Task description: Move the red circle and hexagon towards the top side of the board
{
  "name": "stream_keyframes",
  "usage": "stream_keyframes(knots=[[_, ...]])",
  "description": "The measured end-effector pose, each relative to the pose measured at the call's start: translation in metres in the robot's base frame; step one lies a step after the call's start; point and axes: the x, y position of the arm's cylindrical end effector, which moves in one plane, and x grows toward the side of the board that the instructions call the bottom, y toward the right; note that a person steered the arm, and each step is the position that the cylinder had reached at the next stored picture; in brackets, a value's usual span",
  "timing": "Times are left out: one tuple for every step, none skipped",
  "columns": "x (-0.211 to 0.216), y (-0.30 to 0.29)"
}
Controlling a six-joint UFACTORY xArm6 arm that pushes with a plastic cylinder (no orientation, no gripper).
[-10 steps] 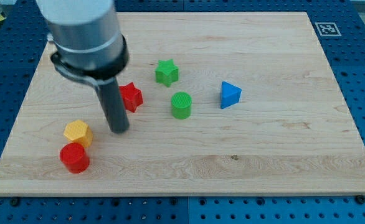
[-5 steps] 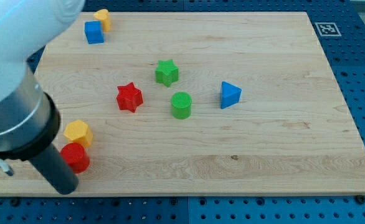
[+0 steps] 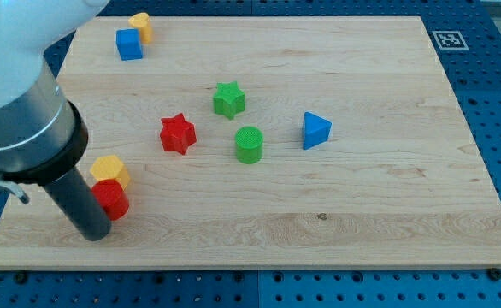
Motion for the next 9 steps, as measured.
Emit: stream_keyframes(knots=[[-0.013,0.0],[-0.031,0.0],[-0.047,0.0],[-0.053,-0.004],[-0.058,-0.005],[-0.07,-0.004],[-0.088,-0.004],[-0.104,0.002],[-0.121,0.013]])
